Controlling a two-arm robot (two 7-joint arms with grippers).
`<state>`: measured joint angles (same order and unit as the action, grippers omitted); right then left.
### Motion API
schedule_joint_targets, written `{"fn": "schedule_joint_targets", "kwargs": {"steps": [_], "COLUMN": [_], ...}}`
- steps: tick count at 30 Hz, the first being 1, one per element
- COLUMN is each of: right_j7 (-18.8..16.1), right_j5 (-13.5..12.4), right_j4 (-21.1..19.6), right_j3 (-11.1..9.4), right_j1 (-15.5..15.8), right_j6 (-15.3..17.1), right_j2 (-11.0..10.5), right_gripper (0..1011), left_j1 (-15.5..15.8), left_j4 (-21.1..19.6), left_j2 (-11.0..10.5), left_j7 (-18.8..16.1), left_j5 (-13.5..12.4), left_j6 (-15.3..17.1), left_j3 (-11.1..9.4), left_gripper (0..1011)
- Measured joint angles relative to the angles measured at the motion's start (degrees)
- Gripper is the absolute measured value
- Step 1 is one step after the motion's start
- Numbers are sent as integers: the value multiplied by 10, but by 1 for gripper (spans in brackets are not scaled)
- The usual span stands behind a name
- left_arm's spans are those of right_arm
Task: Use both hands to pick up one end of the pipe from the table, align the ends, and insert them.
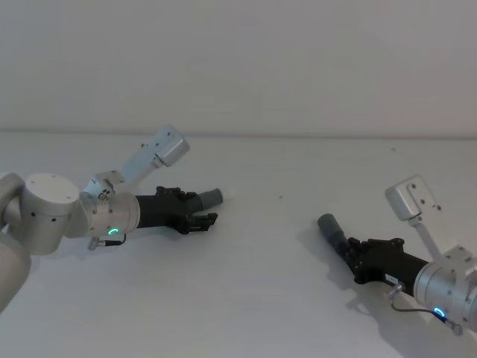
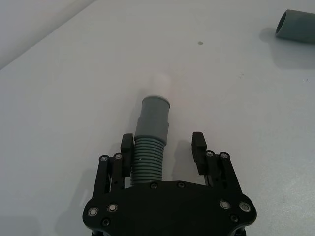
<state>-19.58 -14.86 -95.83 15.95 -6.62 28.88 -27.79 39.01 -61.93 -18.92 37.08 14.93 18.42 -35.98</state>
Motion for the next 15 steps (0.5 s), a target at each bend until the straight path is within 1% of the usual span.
{"fn": "schedule_joint_targets", "kwargs": {"steps": [15], "right_j7": [0], "right_j5": [0], "right_j4": [0], "right_j3": [0], "right_j1": [0], "right_j6": [0], "right_j2": [0], "right_gripper": [94], "left_j1": [0], "left_j4": [0], "left_j2": [0], "left_j7": [0], "left_j5": [0], "left_j6": [0], "left_j3": [0], "left_gripper": [603]}}
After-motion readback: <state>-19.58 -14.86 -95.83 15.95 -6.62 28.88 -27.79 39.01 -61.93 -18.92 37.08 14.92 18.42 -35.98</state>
